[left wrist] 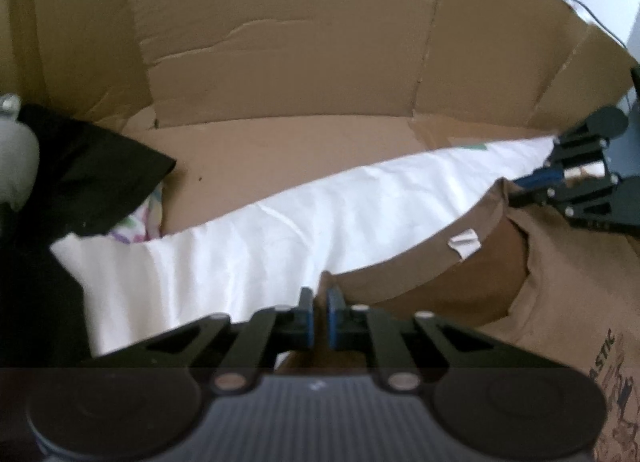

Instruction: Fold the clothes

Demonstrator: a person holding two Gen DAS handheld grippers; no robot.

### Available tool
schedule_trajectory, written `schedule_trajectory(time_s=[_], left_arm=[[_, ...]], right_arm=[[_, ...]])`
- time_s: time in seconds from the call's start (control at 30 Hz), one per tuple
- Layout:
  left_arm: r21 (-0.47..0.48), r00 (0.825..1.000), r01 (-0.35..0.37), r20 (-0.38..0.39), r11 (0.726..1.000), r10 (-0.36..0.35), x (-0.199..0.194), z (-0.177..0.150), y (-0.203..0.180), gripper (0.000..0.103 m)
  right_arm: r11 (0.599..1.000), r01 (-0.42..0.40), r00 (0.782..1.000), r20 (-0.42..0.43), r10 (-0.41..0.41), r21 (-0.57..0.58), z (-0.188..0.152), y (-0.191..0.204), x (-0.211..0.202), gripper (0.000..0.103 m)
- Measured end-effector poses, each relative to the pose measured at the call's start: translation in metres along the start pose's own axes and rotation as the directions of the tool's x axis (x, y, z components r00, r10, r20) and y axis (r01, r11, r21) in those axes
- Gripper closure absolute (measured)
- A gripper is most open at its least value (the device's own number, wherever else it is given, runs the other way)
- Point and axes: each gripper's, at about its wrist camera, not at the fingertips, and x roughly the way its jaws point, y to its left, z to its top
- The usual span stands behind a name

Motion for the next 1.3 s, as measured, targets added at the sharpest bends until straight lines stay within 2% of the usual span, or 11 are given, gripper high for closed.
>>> schedule_trajectory(time_s=[0.07,0.2,0.3,0.43,0.5,0.57,0.7,0.87,0.97,1.13,1.3], left_arm=[[-0.017,0.999,-0.033,-0.01,0.999,0.033,0.002,0.001,0.0,0.088],[-0.004,0.998,-0.055,0.006,0.998,0.055,-0.011,0.004,-0.004,0.079],[-0.035,0.999,-0.025,0.029,0.999,0.026,-0.028,0.004,-0.006,0.077],[-0.064,1.0,-0.013,0.02,0.998,0.015,-0.043,-0.006,-0.019,0.075],[-0.068,1.0,-0.012,0.007,0.998,0.012,-0.047,-0.014,-0.027,0.075],[-0.073,1.0,0.002,-0.004,0.997,-0.002,-0.048,-0.024,-0.036,0.074],[-0.054,1.0,0.028,-0.011,0.998,-0.028,-0.04,-0.039,-0.054,0.074],[-0.033,0.999,0.015,-0.028,0.999,-0.016,-0.02,-0.044,-0.066,0.07],[-0.024,1.0,0.01,-0.029,1.0,-0.01,-0.009,-0.043,-0.067,0.07],[-0.031,1.0,0.011,-0.002,0.999,-0.011,-0.001,-0.036,-0.066,0.07],[-0.085,0.998,0.013,0.068,0.996,-0.007,-0.01,-0.027,-0.06,0.078]], right_arm=[[1.0,0.027,1.0,0.002,-0.027,0.015,-0.001,0.0,0.002,0.097],[0.989,0.076,0.997,0.01,-0.078,0.127,0.002,-0.005,-0.003,0.085],[0.989,0.051,0.995,0.073,-0.061,0.137,0.002,0.0,-0.021,0.076],[0.992,-0.003,0.996,0.09,-0.009,0.129,-0.002,0.017,-0.039,0.074],[0.99,-0.012,0.996,0.087,0.0,0.14,-0.007,0.026,-0.046,0.06],[0.987,-0.021,0.997,0.081,0.008,0.157,-0.014,0.033,-0.053,0.056],[0.983,-0.019,0.999,0.051,0.01,0.184,-0.034,0.05,-0.052,0.056],[0.976,-0.003,1.0,0.012,0.0,0.218,-0.045,0.061,-0.034,0.056],[0.976,0.011,0.999,0.029,-0.018,0.215,-0.041,0.064,-0.024,0.056],[0.965,0.002,0.999,0.049,-0.016,0.263,-0.031,0.054,-0.014,0.055],[0.951,-0.001,0.998,0.059,-0.019,0.31,-0.021,0.043,-0.01,0.055]])
